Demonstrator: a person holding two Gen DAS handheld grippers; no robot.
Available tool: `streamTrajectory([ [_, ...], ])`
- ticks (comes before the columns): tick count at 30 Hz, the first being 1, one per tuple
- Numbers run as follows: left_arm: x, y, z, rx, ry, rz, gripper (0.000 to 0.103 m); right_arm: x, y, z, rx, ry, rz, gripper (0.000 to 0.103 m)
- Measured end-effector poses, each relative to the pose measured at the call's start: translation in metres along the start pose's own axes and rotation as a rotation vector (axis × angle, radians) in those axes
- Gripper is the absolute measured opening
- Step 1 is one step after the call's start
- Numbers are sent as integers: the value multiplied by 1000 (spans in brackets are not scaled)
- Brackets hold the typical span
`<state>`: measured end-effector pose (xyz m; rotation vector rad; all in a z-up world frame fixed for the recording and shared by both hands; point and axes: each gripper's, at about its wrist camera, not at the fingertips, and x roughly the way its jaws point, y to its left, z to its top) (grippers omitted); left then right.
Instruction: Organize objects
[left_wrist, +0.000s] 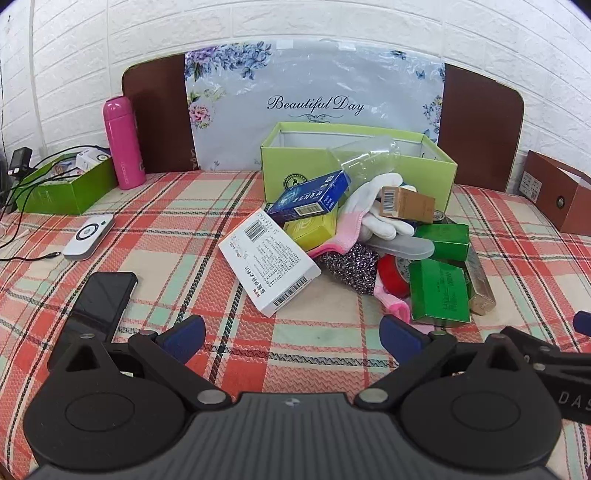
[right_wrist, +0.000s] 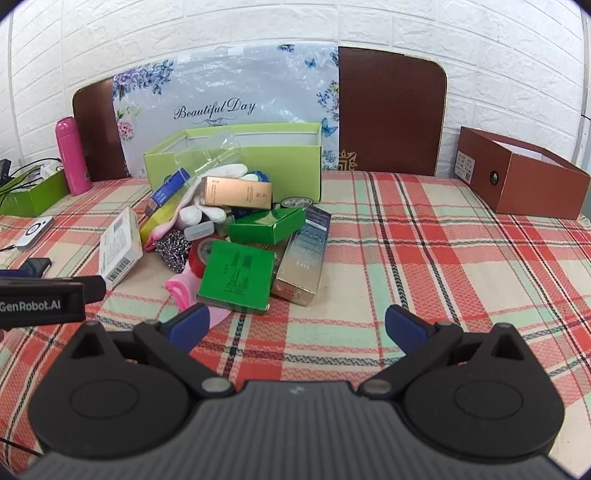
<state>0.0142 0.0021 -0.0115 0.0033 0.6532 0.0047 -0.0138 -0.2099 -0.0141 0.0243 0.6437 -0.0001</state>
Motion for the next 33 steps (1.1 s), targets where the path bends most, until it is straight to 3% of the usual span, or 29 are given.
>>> streamTrajectory([
  [10,20,13,4,-27,34,-11,103,20,3,0,-27,47,25,103],
  [14,29,25,13,-53,33,-10,103,22,5,-1,-49,-2,120,103],
  [19,47,38,30,-122,45,-16,103,28,14,6,-90,-56,180,103],
  [25,78,54,48,-277,51,-53,103,54,19,22,-70,-46,219,90],
  [28,101,60,55,-346,93,-63,103,71,22,24,-70,-18,214,85],
  [33,136,61,55,-337,159,-21,103,91,28,22,-88,7,181,82],
])
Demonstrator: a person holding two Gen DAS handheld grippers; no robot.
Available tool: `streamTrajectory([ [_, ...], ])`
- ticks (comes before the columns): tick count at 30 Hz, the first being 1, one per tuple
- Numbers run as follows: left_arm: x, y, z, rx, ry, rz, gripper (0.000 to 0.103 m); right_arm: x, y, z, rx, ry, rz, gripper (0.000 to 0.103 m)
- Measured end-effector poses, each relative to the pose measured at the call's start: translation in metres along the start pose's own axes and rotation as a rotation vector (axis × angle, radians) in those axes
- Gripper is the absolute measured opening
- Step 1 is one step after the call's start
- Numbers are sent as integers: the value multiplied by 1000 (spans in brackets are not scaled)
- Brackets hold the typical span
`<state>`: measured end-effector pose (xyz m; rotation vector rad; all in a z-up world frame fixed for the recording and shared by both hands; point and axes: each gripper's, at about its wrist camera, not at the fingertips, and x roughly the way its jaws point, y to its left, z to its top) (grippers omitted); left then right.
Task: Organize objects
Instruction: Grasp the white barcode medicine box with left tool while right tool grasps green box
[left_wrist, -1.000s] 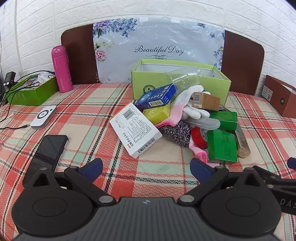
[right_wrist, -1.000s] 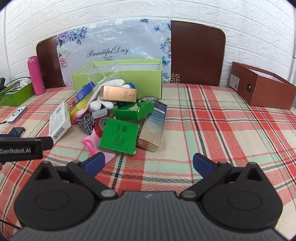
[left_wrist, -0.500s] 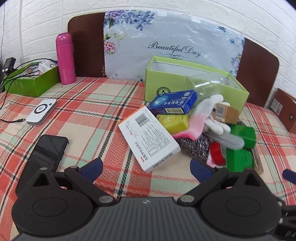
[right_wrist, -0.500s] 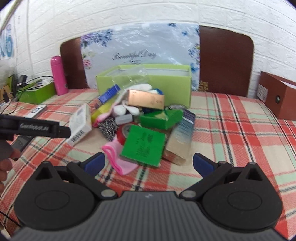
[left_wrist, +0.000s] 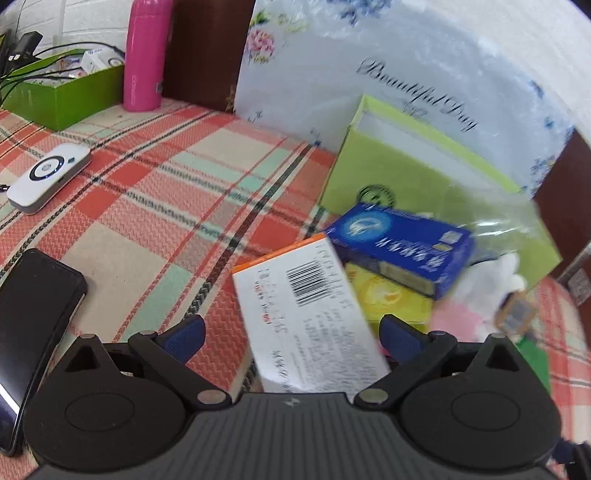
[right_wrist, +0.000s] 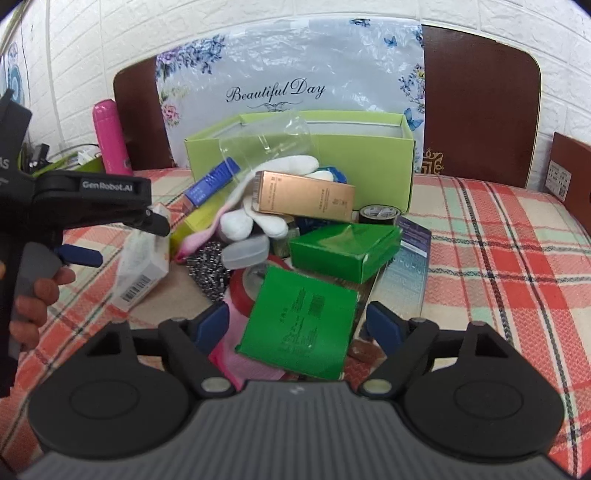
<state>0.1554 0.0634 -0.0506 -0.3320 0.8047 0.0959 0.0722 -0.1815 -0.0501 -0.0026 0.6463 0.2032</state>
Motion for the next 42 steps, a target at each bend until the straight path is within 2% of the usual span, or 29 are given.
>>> streamTrajectory([
  [1,6,2,0,-3,21,-1,103,3,1,0,-11,-2,-14,82],
  [4,6,-3,-6,88,-9,5,103,13,3,2,-41,-15,-41,83],
  [6,5,-7,-12,138,-24,6,98,16,9,2,-84,-24,-32,81],
  [7,3,-9,-13,160,-32,2,89,16,13,1,-112,-23,-36,78],
  [8,1,-10,-15,179,-32,-3,87,16,17,-1,-146,-20,-31,66],
  [13,-15,-15,-34,292,-16,-62,84,6,17,-13,-169,34,45,65],
  [16,-31,-15,-51,357,19,-133,84,-11,14,-27,-193,65,99,65],
  [18,-40,-15,-60,384,36,-166,85,-25,13,-39,-223,68,104,66],
  [24,-48,-20,-65,380,23,-105,85,-36,-8,-49,-95,108,72,73],
  [27,-46,-24,-61,363,40,-84,85,-40,-8,-51,-92,105,79,73],
  [31,-48,-24,-65,360,63,-127,80,-42,-8,-51,-92,103,81,73],
  [34,-47,-22,-67,349,61,-129,80,-42,-11,-53,-71,114,79,73],
  [37,-47,-23,-66,356,64,-121,79,-42,-11,-54,-67,121,89,82],
  [42,-48,-23,-66,393,69,-137,79,-40,-11,-55,-70,115,85,82],
])
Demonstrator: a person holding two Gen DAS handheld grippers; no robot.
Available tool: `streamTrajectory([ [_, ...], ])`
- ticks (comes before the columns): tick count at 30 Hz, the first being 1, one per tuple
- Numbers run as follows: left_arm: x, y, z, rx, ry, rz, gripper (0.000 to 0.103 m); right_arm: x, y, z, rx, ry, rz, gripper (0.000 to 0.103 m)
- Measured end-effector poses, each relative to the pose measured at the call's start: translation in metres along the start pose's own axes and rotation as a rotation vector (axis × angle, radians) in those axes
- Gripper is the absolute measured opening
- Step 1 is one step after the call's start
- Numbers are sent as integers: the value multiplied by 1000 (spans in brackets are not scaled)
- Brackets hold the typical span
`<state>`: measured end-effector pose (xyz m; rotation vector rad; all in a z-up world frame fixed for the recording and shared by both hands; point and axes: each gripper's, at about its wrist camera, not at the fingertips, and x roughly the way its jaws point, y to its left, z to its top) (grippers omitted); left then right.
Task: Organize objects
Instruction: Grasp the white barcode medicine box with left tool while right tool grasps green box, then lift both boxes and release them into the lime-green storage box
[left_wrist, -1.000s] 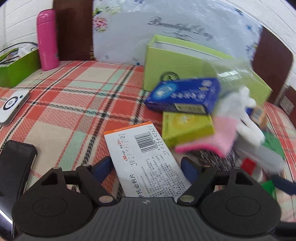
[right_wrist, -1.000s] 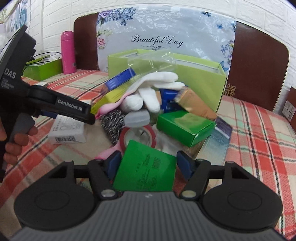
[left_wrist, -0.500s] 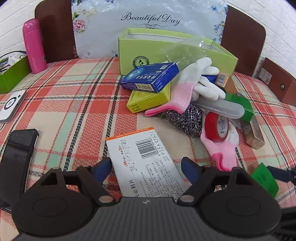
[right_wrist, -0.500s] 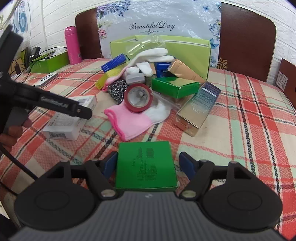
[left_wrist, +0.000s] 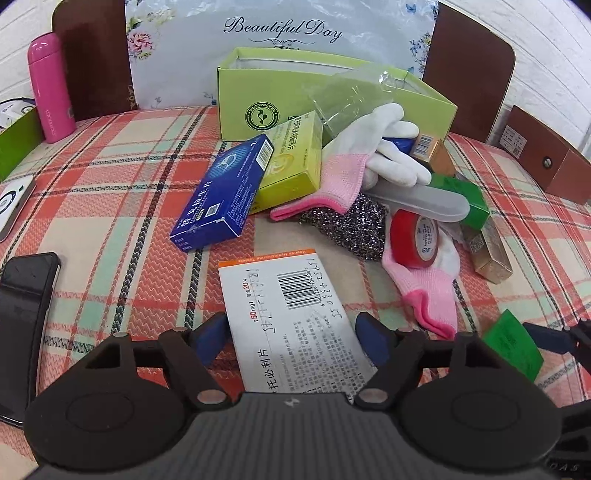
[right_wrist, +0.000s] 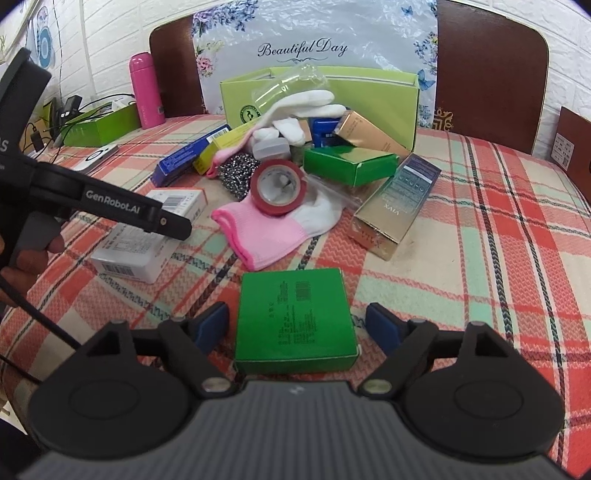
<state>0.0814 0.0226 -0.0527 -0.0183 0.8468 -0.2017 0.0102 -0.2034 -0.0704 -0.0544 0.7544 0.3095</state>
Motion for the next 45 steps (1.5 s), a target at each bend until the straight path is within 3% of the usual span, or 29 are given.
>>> streamTrajectory([
  [3,0,0,-3,24,-18,17,82,1,1,0,-10,-1,0,79],
  [5,0,1,-4,35,-22,7,80,2,2,-1,-20,-3,4,63],
  [6,0,2,-3,34,-23,-7,79,2,1,-1,-19,-8,5,61],
  [11,-11,4,5,40,-39,-97,73,0,1,3,-32,-23,10,60],
  [14,-28,8,18,25,-90,-162,73,-16,-5,19,-19,-100,28,60],
  [18,-54,13,51,16,-204,-224,73,-38,-19,50,-4,-223,49,60],
  [23,-75,11,109,23,-368,-227,73,-45,-38,107,6,-328,69,60],
  [26,-65,8,146,4,-422,-209,73,-38,-51,144,44,-359,81,60],
  [30,-23,9,196,-56,-386,-200,73,-6,-65,193,69,-371,28,60],
  [35,43,10,237,-56,-285,-177,73,64,-79,238,52,-306,-74,60],
  [41,103,22,257,-58,-185,-172,73,148,-91,258,28,-156,-119,60],
  [45,125,30,256,-46,-166,-171,73,184,-90,258,14,-95,-115,60],
])
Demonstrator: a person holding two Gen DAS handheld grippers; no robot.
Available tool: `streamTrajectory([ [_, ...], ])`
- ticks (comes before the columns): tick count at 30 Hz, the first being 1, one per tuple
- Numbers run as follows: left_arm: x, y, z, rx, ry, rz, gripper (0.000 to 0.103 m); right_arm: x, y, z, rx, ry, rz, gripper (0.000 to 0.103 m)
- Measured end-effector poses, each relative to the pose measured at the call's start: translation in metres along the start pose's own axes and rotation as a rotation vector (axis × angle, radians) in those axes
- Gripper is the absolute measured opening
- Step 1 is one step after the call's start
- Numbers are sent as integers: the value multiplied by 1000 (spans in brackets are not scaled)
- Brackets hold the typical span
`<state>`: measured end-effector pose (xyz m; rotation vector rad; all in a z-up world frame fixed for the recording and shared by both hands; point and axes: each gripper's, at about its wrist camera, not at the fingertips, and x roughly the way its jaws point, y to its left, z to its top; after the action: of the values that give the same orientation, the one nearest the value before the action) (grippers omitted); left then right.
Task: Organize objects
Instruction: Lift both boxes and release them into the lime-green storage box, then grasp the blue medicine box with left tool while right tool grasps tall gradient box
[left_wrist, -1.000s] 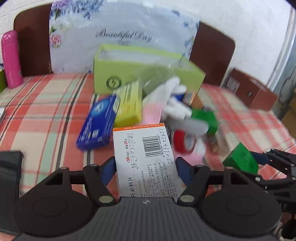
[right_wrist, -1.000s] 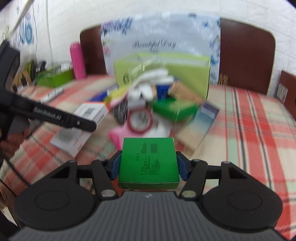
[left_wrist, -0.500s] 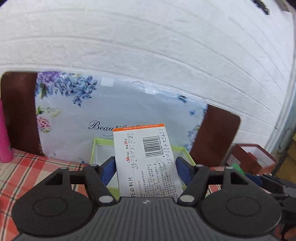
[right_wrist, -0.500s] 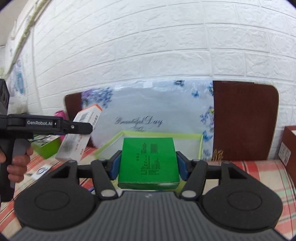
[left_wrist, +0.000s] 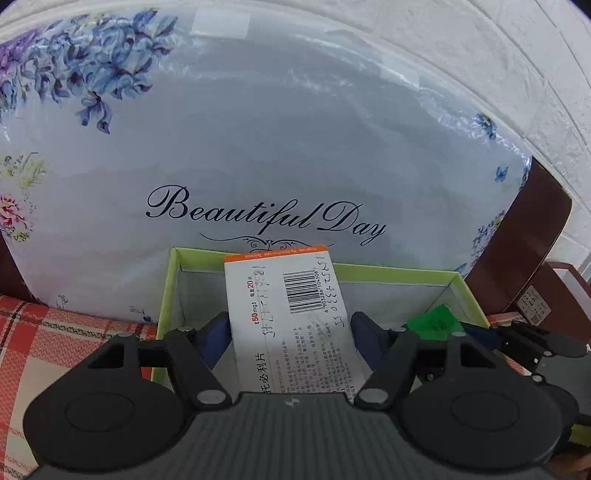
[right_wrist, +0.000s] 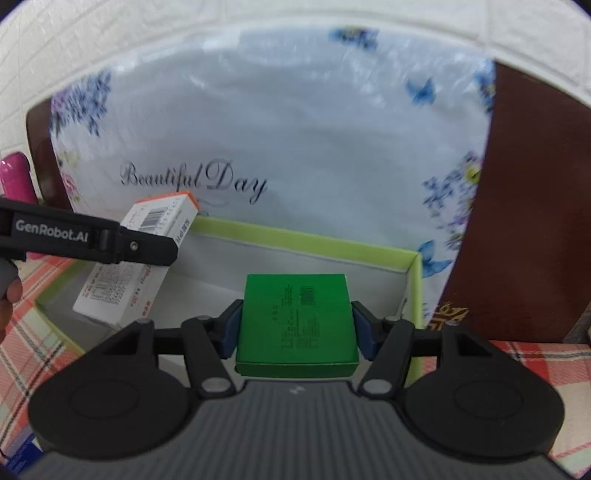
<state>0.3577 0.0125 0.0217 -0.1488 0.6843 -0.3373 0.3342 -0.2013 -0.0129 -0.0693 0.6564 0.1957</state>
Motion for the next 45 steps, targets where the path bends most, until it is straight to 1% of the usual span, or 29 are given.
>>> streamTrajectory([
  [1,4,4,-2,-2,2,-6,76,8,0,0,-1,12,3,60],
  [2,8,7,-3,-7,7,-11,83,14,2,0,-3,24,8,61],
  [3,10,9,-5,-10,7,-13,86,18,4,-1,-13,31,11,62],
  [4,9,10,-6,0,-6,-10,86,19,7,-1,-36,25,8,69],
  [5,9,10,-6,10,-11,-6,86,19,10,-1,-55,18,3,86],
  [7,7,10,-4,4,2,0,86,14,13,-1,-72,-14,-18,98],
  [9,-5,11,-3,-21,-9,5,86,3,11,2,-81,-43,-22,98],
  [11,-27,9,-2,-33,-51,12,86,-13,6,5,-65,-75,-29,102],
  [12,-41,7,-1,-37,-77,15,86,-23,1,13,-44,-99,-33,103],
  [14,-69,1,-3,-40,-118,24,86,-48,-7,17,-4,-145,-35,103],
  [16,-93,-9,-6,-25,-133,57,86,-73,-14,20,30,-183,-30,103],
  [18,-115,-20,-15,-3,-151,82,86,-100,-19,15,61,-217,-26,103],
  [20,-134,-28,-30,5,-164,89,86,-124,-21,6,86,-240,-18,103],
  [24,-155,-38,-69,-8,-168,80,86,-170,-23,-25,128,-272,-7,103],
  [27,-165,-37,-102,-26,-139,71,86,-199,-24,-58,160,-286,-2,103],
  [29,-168,-31,-127,-58,-110,72,86,-211,-24,-83,189,-274,0,103],
  [31,-166,-23,-150,-92,-80,83,86,-215,-23,-107,225,-239,9,103],
  [34,-159,-8,-177,-152,-22,125,86,-213,-24,-147,290,-167,43,103],
  [36,-156,0,-185,-173,-11,135,86,-209,-22,-169,313,-119,20,103],
  [38,-153,8,-187,-189,-17,151,86,-204,-16,-185,302,-81,-9,103],
  [39,-150,11,-185,-195,-25,155,86,-202,-12,-189,292,-71,-17,103],
  [41,-142,16,-180,-186,-32,154,86,-196,-3,-194,257,-57,-40,98],
  [42,-136,17,-179,-175,-27,155,86,-192,2,-194,235,-42,-56,96],
  [44,-125,22,-178,-164,-8,166,86,-183,11,-193,192,-22,-82,89],
  [45,-120,24,-179,-165,-6,170,87,-180,15,-193,175,-19,-85,88],
])
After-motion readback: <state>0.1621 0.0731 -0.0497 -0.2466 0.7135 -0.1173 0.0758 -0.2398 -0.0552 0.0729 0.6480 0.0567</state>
